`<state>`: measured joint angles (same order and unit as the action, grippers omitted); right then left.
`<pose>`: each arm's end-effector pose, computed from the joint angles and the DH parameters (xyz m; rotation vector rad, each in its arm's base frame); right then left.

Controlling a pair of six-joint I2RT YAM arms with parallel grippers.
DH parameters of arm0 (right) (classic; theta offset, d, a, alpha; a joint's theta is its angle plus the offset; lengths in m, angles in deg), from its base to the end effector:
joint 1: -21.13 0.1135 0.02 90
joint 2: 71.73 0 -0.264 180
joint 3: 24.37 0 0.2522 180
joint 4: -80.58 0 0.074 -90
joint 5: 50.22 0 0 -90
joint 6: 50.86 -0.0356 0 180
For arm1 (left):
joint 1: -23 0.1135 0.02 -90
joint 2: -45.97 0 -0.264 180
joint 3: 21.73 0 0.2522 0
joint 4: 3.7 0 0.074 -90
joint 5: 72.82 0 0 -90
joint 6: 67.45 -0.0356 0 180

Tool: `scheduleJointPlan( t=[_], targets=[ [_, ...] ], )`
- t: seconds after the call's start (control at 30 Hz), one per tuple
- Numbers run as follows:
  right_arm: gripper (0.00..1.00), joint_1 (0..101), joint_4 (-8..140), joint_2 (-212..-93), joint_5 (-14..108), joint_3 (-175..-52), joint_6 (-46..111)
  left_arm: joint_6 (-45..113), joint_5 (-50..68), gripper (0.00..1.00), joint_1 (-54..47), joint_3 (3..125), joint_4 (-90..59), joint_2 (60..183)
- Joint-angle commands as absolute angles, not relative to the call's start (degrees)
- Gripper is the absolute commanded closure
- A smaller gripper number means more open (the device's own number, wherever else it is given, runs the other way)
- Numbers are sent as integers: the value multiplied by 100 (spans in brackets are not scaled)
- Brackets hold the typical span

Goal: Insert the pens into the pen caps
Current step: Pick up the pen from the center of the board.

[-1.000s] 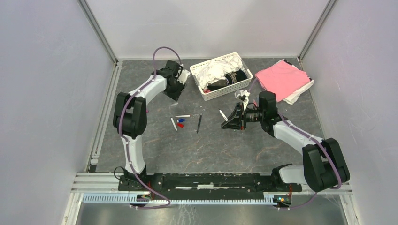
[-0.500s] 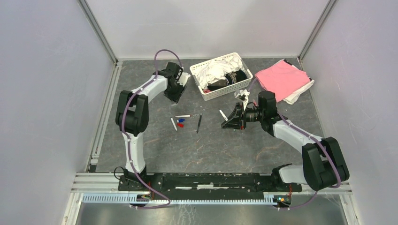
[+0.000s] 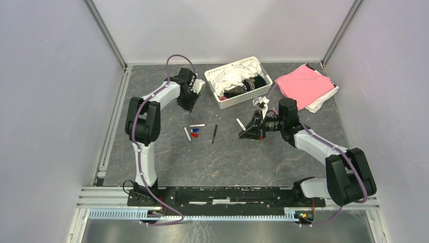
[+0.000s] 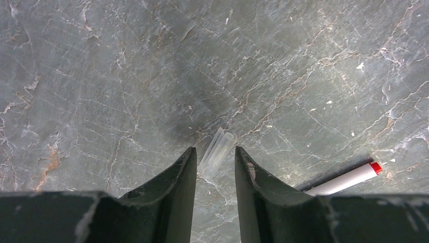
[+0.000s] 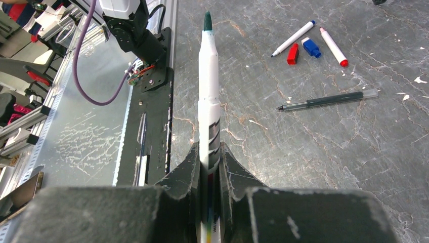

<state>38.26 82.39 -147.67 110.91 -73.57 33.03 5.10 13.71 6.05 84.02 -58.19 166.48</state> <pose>0.2372 0.1084 0.2201 -0.9867 1.7071 1.4869 0.4171 -0.1294 0.1743 0.8362 2.6493 -0.0819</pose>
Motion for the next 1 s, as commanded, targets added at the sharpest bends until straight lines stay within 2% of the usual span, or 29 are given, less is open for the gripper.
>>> scheduleJointPlan(
  t=[0.0, 0.97],
  targets=[
    [100, 3810, 8300, -14811, 11242, -7580, 3396, 286, 1152, 60, 667, 8599, -5831, 16763],
    [100, 3799, 8287, -14821, 11268, -7592, 3409, 436, 969, 70, 744, 8578, -5828, 16884]
  ],
)
